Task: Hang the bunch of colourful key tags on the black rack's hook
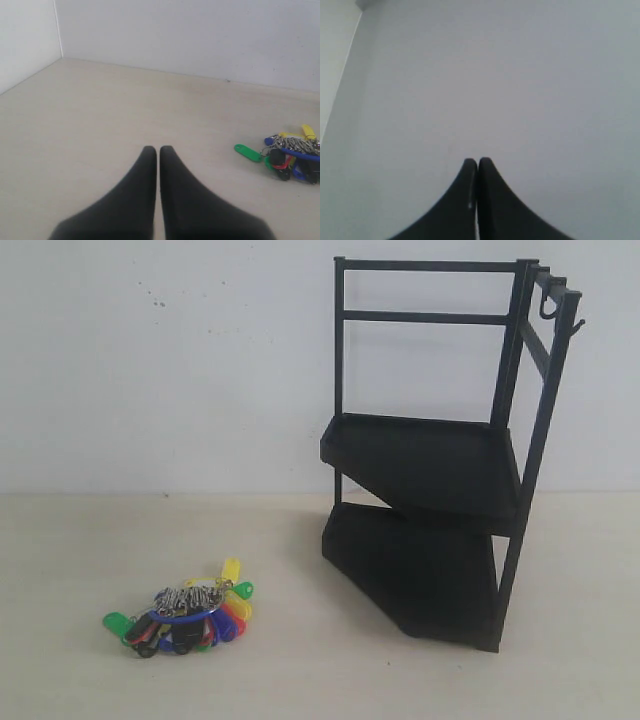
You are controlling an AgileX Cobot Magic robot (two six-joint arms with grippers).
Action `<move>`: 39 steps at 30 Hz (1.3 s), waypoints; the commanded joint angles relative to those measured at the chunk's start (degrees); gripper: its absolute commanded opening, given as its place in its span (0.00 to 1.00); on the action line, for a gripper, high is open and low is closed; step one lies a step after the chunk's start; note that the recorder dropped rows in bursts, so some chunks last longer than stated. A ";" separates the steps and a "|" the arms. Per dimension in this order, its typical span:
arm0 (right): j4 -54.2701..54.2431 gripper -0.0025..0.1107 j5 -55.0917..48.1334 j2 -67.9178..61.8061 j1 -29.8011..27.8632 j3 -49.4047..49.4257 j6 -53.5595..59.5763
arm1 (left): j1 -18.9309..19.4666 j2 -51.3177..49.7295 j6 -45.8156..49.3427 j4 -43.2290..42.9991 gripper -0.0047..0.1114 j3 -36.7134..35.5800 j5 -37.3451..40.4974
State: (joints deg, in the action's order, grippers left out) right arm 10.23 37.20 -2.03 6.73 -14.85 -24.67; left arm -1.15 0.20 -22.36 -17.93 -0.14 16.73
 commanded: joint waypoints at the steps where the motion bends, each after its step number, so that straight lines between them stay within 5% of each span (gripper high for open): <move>1: 28.92 0.02 -21.46 -7.89 -0.37 -9.19 -37.24 | -0.07 -0.20 -0.59 0.00 0.08 0.14 -0.21; 5: 61.37 0.02 -23.48 -14.83 -0.37 -9.58 -80.24 | -0.07 -0.20 -0.59 0.00 0.08 0.14 -0.21; 8: 75.08 0.02 -23.35 -17.65 -0.37 -9.58 -90.46 | -0.07 -0.20 -0.59 0.00 0.08 0.14 -0.21; 14: 71.11 0.02 -23.26 -19.25 -0.37 -9.95 -90.60 | -0.07 -0.20 -0.59 0.00 0.08 0.14 -0.21; 19: 73.13 0.02 -12.31 -21.37 -0.37 -11.97 -89.87 | -0.07 -0.20 -0.59 0.00 0.08 0.14 -0.21; 32: 82.64 0.02 10.76 -50.50 -0.09 -16.10 -94.17 | -0.07 -0.20 -0.59 0.00 0.08 0.14 -0.21; 35: 79.45 0.02 4.86 -52.90 2.00 -13.06 -91.75 | -0.07 -0.20 -0.59 0.00 0.08 0.14 -0.21; 39: 59.58 0.02 -6.70 -52.90 7.51 -8.33 -77.73 | -0.07 -0.20 -0.59 0.00 0.08 0.14 -0.21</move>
State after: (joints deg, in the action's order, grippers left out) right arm 82.24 37.02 -54.81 11.24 -25.25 -111.34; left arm -1.15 0.20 -22.36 -17.93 -0.14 16.73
